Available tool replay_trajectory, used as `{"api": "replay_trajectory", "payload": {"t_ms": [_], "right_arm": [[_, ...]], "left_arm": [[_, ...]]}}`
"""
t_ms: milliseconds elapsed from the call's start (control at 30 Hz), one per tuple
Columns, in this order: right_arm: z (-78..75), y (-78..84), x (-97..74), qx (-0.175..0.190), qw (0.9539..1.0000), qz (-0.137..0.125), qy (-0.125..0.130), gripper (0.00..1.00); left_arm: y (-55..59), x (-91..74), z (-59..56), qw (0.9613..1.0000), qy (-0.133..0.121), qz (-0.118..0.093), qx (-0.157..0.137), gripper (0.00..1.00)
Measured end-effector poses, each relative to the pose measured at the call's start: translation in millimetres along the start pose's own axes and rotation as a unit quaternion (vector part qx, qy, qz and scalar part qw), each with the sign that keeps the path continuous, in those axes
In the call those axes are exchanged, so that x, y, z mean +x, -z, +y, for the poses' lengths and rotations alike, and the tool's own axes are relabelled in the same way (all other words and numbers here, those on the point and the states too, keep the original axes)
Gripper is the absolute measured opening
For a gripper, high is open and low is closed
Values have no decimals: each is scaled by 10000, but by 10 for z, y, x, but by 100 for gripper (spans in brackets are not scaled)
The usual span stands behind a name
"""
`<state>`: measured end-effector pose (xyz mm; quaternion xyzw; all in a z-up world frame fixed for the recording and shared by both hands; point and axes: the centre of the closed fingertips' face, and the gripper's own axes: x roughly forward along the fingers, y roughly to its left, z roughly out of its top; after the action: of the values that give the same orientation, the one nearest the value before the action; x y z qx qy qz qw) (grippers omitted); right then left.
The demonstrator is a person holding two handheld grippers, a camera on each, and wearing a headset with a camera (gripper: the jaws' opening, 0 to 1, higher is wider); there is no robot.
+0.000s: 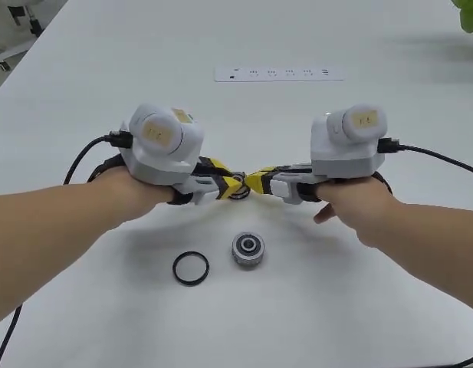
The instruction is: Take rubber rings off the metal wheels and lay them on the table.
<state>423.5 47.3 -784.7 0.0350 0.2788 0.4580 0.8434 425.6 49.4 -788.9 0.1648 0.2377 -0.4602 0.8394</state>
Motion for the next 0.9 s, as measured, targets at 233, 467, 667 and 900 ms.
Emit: {"api": "replay_trajectory", "payload": {"t_ms": [233,467,667,900], "right_arm": [[11,-4,-6,-45,10000,-5,-23,0],[54,-17,-3,-19,9999,-61,-128,0],[11,8,5,-38,10000,-13,-57,0],[-32,-2,-10,203,9997,-114,12,0]], "left_arm": [[0,-5,-14,10000,2,1,6,12],[0,-1,-18,10000,1,-4,11,12],[-3,-2,-17,10000,-13,-9,-3,12],[-14,3,-21,10000,-24,-24,55,13]]}}
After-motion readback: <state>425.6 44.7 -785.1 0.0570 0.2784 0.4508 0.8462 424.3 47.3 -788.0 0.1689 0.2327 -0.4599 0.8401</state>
